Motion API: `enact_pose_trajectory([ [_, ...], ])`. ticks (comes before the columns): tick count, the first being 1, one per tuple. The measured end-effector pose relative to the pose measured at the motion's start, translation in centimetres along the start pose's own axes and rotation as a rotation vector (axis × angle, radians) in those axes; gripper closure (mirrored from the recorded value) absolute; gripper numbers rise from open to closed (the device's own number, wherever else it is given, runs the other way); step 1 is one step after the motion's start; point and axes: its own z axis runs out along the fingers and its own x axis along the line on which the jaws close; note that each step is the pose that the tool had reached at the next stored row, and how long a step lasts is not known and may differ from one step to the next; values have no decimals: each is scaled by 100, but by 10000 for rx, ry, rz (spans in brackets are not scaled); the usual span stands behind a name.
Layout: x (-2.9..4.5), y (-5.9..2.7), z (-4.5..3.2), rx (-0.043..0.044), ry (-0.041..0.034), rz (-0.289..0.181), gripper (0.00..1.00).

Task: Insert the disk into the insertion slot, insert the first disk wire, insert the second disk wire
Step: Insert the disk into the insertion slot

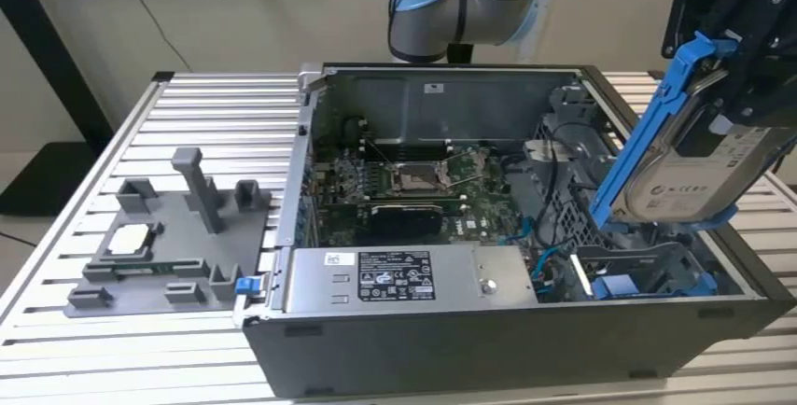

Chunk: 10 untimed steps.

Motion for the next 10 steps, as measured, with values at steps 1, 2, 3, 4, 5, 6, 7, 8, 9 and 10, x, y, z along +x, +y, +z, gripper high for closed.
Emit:
enact_pose_trajectory([
  [1, 1, 0, 0, 0, 0, 0, 100],
  [2, 1, 0, 1, -1, 0, 0, 100],
  [3, 2, 0, 2, 0, 1, 0, 100],
  [4, 4, 0, 8, 0, -1, 0, 100],
  [5, 7, -1, 17, 0, -2, 0, 100],
  [6, 11, -2, 31, 0, 0, 0, 100],
  [7, 15, -3, 45, 0, 1, 0, 100],
  [8, 21, -6, 64, -1, 0, -1, 100],
  [9, 26, -8, 79, -2, -1, -1, 100],
  [10, 32, -13, 96, -4, -2, -1, 100],
])
